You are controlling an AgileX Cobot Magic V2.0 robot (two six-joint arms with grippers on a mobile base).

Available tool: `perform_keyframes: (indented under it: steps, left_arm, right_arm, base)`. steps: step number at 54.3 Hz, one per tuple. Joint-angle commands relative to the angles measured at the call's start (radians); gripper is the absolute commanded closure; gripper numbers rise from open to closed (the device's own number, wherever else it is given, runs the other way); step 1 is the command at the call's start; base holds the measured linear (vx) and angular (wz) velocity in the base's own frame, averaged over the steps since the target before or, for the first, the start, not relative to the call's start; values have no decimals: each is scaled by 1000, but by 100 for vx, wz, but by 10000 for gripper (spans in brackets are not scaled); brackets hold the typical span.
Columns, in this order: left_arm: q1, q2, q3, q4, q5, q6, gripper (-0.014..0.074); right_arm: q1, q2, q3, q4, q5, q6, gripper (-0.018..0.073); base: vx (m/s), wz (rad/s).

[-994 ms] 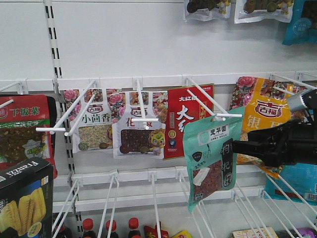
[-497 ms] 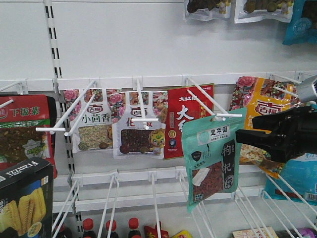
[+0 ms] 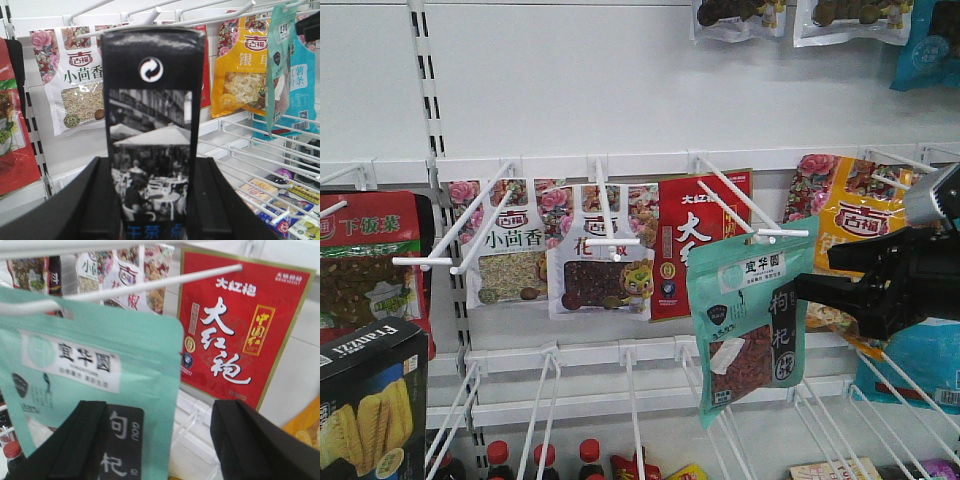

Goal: Pick snacks and fruit into basket
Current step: 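Pull the teal goji bag along the hook toward the robot with right gripper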

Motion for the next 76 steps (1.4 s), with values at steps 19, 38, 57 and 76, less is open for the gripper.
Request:
perform_keyframes:
  steps: [19, 38, 57, 76]
  left_arm:
    - [0, 0, -29, -41, -42, -3, 594]
    - [0, 0, -29, -41, -42, -3, 594]
    - [0, 0, -29, -41, -42, -3, 594]
    - [0, 0, -29, -41, -42, -3, 594]
  right_arm:
    - [-1, 31, -33, 19, -50, -43, 62]
    - [-1, 77, -33, 99, -101, -96, 62]
    - [-1, 94, -33, 106, -170, -99, 62]
    - [-1, 94, -33, 146, -238, -91, 62]
  base:
    - [0, 0]
    - [0, 0]
    - [0, 0]
    - [0, 0]
